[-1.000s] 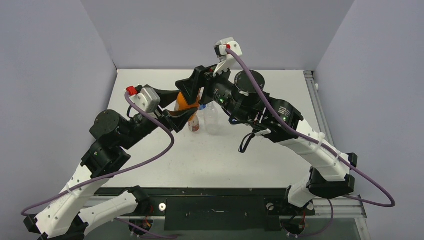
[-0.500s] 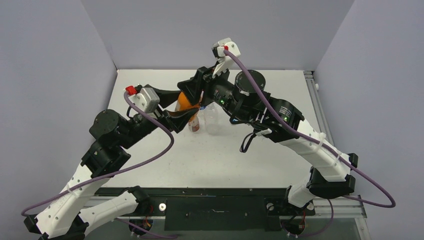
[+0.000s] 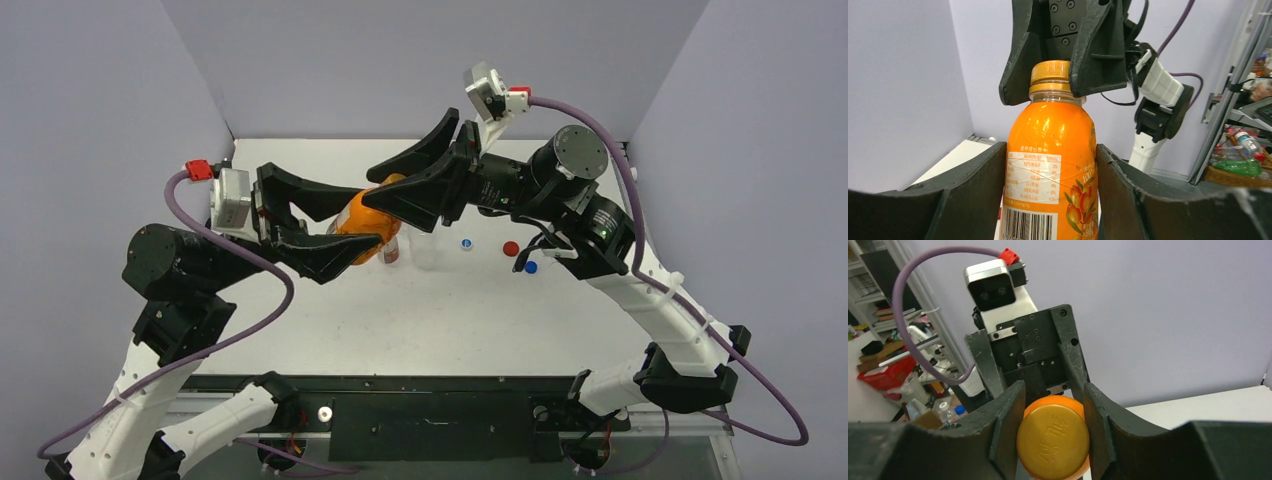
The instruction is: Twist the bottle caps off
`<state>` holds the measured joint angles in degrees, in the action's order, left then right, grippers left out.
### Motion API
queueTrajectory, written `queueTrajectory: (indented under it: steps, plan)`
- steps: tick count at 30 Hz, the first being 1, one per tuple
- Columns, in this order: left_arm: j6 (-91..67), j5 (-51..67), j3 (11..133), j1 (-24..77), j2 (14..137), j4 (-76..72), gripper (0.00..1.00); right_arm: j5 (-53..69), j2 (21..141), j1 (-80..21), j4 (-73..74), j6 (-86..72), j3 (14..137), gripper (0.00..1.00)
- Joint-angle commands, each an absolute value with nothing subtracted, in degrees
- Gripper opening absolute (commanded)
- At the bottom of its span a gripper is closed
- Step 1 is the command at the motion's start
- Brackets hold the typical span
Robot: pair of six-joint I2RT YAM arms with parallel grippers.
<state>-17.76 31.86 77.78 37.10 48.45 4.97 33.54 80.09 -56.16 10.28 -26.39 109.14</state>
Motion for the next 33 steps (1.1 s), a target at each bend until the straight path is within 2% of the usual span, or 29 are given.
queueTrajectory:
  steps: [1,2,3,4,5,6,9,13,18,24,30,33]
  plan:
    - [-21.9,35.4,77.5,35.2,48.9,3.3,0.07,42.5,78.9,-56.8,8.5,-26.9,114.3,0.11]
    - [-21.3,34.9,77.2,35.2,48.8,3.0,0.06,34.3,78.8,-57.1,10.4,-24.2,114.9,0.36]
    - [-19.5,34.5,76.4,35.2,48.5,2.9,0.05,23.5,78.5,-57.9,13.9,-22.9,115.0,0.52]
    - [-17.2,33.5,76.1,35.2,48.4,2.8,0.04,18.4,78.4,-58.5,16.4,-20.8,115.3,0.72]
    - [-16.0,32.9,75.4,35.2,48.1,2.8,0.02,9.0,78.4,-60.1,17.3,-19.9,115.5,0.75]
    - [-13.6,30.9,75.0,35.2,47.8,2.7,0.02,5.3,78.5,-60.8,18.6,-18.6,116.0,0.78]
    - [-9.6,26.1,72.9,35.1,47.0,1.9,0.01,-7.2,79.7,-64.1,19.6,-18.1,116.9,0.8]
    - [-5.8,21.5,70.7,35.1,46.0,-1.9,0.0,-14.8,81.1,-66.3,21.2,-19.6,117.7,0.81]
    - [-2.1,17.6,68.7,35.1,45.2,-6.0,0.0,-21.3,82.8,-67.6,25.9,-21.2,119.1,0.83]
    - [-0.3,17.5,67.1,35.1,44.4,-8.4,0.0,-21.5,84.2,-67.3,28.4,-22.9,120.5,0.83]
    - [1.6,17.7,66.6,35.2,44.4,-8.5,0.0,-12.6,85.1,-65.7,24.2,-27.6,119.6,0.71]
    - [1.8,17.4,66.5,35.2,44.3,-8.1,0.0,-10.6,85.7,-65.1,22.9,-28.4,119.9,0.56]
